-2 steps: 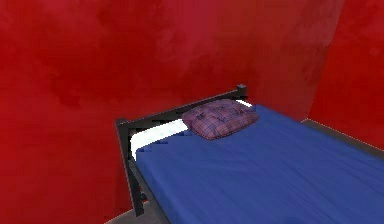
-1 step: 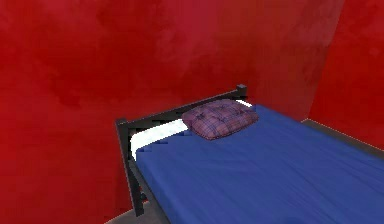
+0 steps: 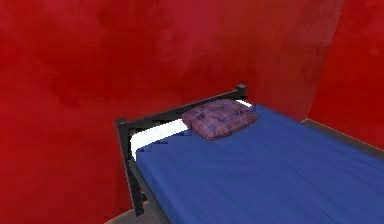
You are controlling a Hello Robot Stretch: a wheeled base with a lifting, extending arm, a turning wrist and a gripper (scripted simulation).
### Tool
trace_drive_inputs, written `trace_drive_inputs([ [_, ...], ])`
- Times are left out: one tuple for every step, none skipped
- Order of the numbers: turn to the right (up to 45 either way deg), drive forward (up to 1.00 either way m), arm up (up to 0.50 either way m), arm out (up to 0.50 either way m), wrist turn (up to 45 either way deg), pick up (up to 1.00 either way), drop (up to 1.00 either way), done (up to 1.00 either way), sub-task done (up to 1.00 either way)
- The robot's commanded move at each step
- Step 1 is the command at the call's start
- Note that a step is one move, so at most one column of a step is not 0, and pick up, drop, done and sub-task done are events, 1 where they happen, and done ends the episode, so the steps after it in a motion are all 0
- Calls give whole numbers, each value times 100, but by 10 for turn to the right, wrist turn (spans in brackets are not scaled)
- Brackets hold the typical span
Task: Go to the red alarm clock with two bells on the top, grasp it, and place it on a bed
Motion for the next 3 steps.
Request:
trace_drive_inputs([
  [0,0,2,0,0,0,0,0,0],
  [0,0,0,-8,0,0,0,0,0],
  [0,0,0,0,0,0,0,100,0],
])
